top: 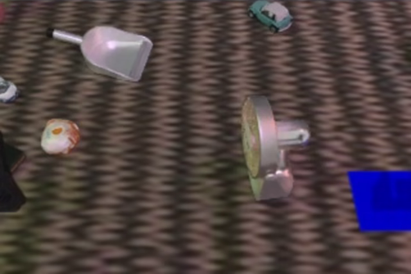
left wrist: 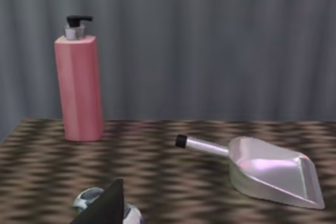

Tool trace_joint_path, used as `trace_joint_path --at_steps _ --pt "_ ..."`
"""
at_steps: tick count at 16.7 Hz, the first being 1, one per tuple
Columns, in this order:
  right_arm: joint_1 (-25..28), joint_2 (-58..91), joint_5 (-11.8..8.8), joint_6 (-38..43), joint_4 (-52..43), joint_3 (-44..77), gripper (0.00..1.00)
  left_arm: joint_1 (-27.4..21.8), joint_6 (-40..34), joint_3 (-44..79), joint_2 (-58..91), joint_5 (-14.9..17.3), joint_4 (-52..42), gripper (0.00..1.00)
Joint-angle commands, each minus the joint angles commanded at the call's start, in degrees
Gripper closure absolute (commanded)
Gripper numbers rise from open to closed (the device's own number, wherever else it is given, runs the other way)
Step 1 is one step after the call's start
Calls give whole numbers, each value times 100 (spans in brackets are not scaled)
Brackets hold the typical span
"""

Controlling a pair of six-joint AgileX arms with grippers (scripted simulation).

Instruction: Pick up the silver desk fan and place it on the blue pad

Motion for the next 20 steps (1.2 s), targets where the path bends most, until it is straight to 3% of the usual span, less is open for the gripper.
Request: trace_joint_path --at_steps 4,8,13,20 --pt "74 175 -6 44 -165 168 0 0 0 0 0 0 0 0" --pt "450 1250 -11 305 -1071 1216 0 0 0 0 0 0 0 0" --pt "1179 3801 9 877 -2865 3638 0 0 0 0 0 0 0 0" --pt "2392 8275 32 1872 -5793 7925 0 0 0 0 0 0 0 0"
